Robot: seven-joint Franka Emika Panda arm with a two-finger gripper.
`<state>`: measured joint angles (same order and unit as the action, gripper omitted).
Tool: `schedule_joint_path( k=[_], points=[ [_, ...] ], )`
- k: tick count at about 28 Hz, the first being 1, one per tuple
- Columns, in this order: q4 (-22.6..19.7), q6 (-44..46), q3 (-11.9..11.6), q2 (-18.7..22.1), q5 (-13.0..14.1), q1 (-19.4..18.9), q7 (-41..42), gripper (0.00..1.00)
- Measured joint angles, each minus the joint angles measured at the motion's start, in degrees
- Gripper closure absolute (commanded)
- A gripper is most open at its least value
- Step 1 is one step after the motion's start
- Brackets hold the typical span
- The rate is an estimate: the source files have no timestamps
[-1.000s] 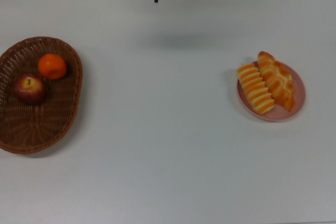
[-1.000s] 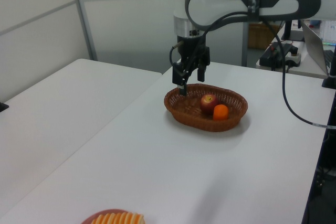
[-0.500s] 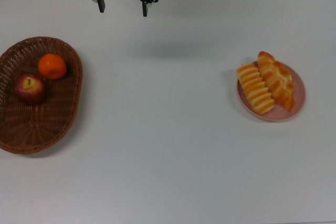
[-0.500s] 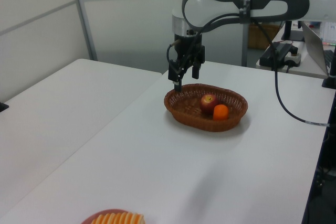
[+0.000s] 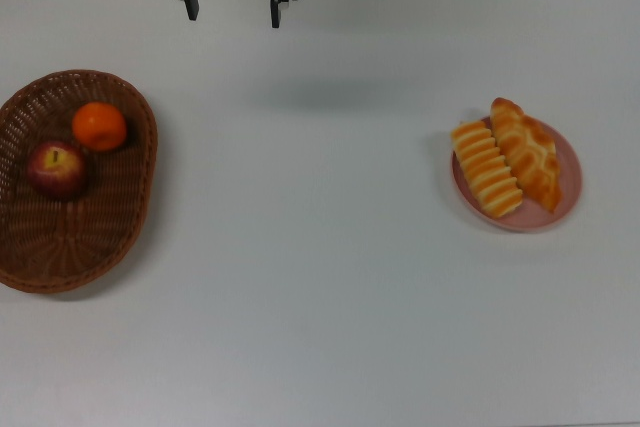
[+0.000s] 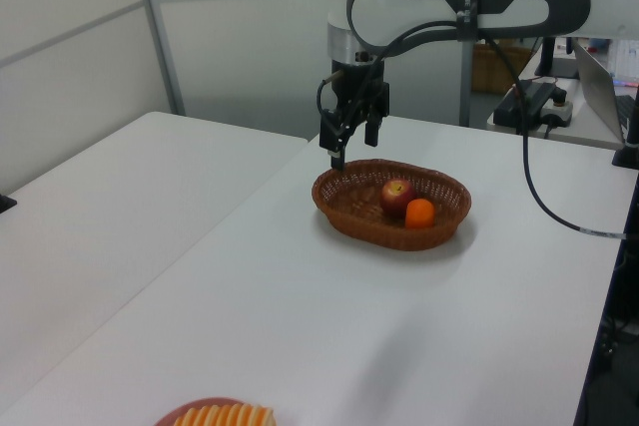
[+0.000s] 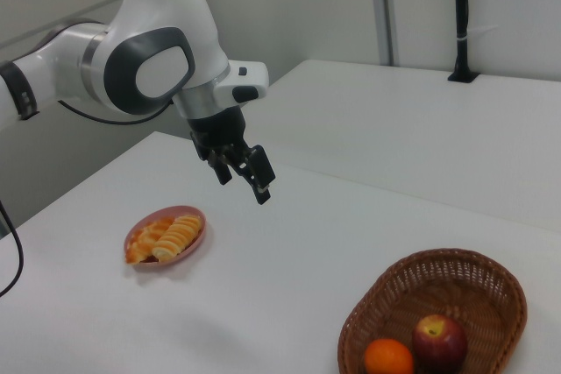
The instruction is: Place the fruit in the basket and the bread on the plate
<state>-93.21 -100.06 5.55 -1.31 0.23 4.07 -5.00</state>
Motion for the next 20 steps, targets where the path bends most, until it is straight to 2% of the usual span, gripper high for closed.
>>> schedule_joint_path(
  k=[11, 20],
  points=[
    [0.1, 3.9, -0.9, 0.8, 0.0, 0.1, -1.5, 0.0],
    [0.1, 3.9, -0.9, 0.8, 0.0, 0.1, -6.4, 0.0]
  ],
)
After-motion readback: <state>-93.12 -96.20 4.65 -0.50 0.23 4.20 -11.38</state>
